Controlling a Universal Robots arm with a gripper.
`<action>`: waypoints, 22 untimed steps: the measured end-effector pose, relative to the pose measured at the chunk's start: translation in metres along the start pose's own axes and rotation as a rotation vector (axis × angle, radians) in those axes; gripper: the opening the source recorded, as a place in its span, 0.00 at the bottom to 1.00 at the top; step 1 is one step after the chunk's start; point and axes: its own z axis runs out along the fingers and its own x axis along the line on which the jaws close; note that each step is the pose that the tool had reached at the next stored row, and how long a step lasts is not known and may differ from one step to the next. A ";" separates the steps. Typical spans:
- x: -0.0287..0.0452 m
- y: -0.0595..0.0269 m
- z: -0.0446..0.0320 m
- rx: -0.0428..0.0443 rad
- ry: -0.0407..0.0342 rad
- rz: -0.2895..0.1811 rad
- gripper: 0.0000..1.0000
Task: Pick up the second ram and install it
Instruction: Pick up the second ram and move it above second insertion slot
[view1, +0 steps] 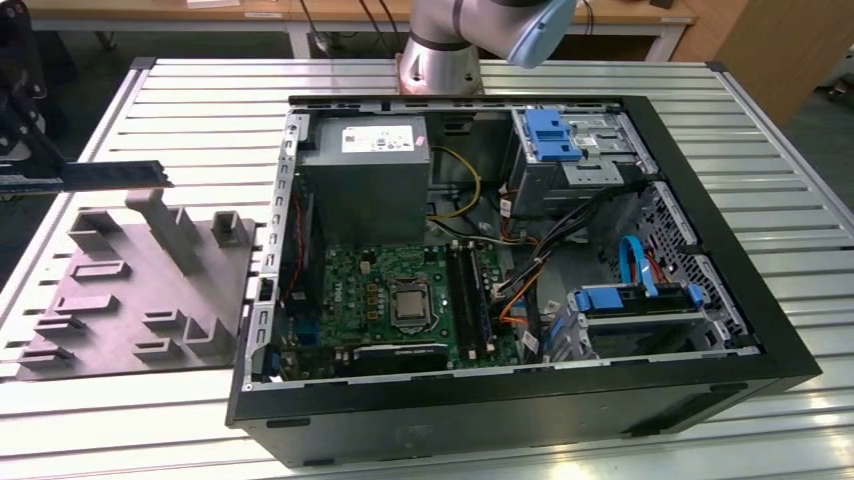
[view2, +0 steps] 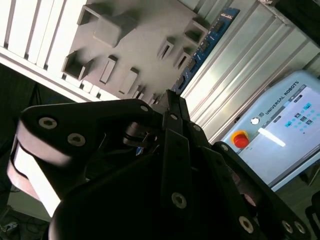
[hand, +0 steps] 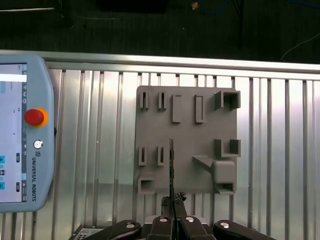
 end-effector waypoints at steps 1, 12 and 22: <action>0.0000 -0.0020 -0.0001 -0.0001 0.0000 0.000 0.12; 0.0005 -0.0264 -0.0013 -0.0016 0.0000 0.000 0.12; 0.0008 -0.0405 -0.0020 -0.0016 0.0000 0.000 0.12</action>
